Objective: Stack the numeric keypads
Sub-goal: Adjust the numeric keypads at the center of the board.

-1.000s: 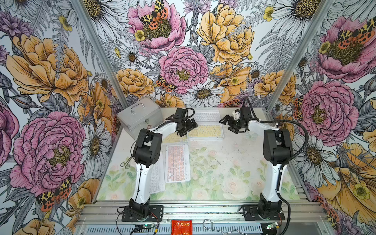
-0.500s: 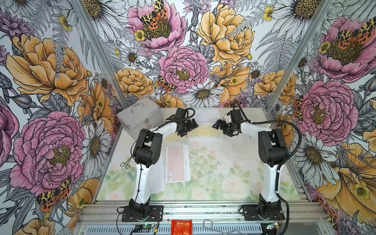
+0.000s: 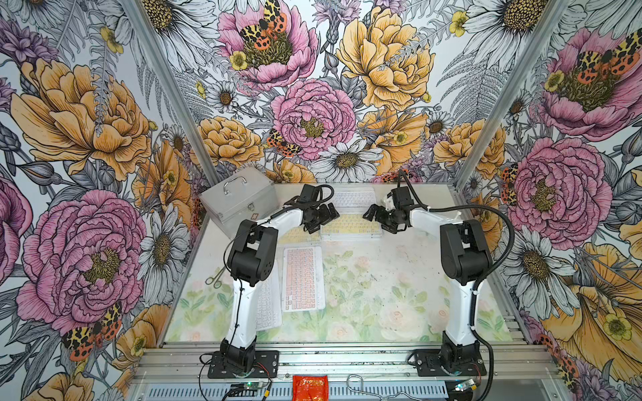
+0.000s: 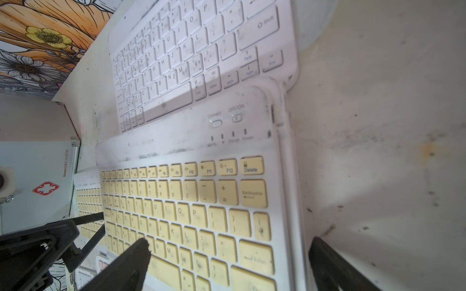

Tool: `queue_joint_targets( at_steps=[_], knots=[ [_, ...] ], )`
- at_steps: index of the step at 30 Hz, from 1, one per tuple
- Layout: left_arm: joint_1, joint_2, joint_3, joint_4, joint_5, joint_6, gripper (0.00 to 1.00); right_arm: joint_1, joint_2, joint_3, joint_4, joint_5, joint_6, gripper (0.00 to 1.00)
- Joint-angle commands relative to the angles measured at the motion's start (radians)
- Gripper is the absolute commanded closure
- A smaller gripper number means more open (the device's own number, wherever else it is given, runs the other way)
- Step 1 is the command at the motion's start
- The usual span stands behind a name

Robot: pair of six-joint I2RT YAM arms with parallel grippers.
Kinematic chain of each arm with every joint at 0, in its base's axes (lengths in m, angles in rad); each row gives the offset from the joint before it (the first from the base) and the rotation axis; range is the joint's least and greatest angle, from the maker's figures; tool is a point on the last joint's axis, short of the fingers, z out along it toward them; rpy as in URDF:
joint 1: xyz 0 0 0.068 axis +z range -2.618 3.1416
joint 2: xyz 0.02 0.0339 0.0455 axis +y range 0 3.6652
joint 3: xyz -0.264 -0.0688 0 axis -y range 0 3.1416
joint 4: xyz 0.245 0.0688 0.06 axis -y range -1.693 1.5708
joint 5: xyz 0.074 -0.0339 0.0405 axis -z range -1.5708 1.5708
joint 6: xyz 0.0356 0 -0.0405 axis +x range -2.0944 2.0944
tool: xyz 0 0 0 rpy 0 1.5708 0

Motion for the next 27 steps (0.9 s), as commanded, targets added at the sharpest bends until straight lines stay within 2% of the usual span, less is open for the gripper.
queue_joint_targets(
  at_steps=[1, 6, 13, 20, 27],
  knots=[
    [-0.012, -0.029, 0.027, 0.007, -0.007, -0.015, 0.01, 0.012, -0.02, 0.041, -0.005, 0.023, 0.011, 0.0],
    [-0.007, -0.04, 0.022, 0.005, -0.005, -0.013, 0.01, 0.017, -0.027, 0.043, -0.006, 0.02, 0.008, 0.0],
    [0.031, -0.122, -0.074, 0.001, -0.019, 0.003, 0.01, 0.017, -0.075, 0.027, -0.05, 0.061, -0.043, 0.0],
    [0.031, -0.205, -0.175, 0.002, -0.011, 0.016, 0.01, 0.016, -0.195, -0.097, -0.056, 0.122, -0.099, 0.0],
    [0.023, -0.268, -0.267, 0.043, 0.036, -0.009, 0.01, 0.032, -0.303, -0.253, -0.144, 0.27, -0.161, 0.0]
  ],
)
